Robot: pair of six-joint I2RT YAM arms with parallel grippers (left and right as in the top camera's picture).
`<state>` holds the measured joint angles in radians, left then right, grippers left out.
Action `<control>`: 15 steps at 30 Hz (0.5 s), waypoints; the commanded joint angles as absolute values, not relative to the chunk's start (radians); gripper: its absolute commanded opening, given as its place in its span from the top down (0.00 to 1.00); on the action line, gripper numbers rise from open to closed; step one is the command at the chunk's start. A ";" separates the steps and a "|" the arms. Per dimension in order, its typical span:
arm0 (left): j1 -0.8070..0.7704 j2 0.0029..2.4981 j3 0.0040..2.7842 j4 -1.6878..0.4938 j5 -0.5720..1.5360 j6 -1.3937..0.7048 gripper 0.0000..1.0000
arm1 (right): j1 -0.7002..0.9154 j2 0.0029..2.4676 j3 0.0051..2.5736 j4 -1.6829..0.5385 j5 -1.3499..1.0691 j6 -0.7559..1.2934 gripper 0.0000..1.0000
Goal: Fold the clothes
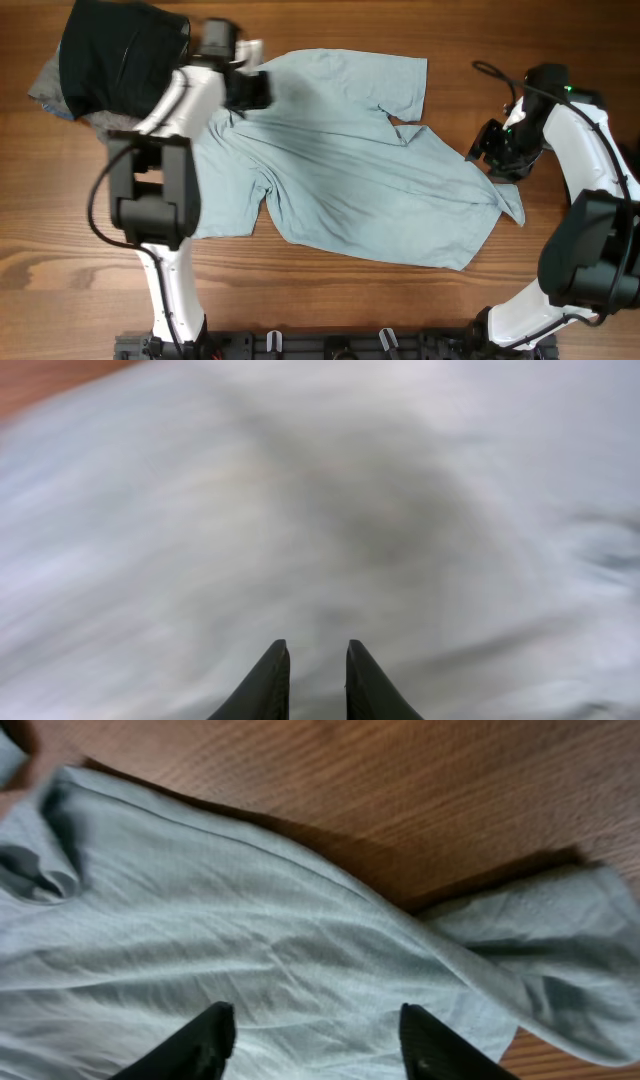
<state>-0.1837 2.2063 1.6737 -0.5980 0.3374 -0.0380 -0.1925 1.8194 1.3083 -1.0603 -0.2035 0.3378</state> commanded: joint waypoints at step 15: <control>-0.239 2.433 1.668 -0.223 0.106 -0.142 0.90 | -0.186 1.829 1.300 -1.111 -0.266 0.301 0.32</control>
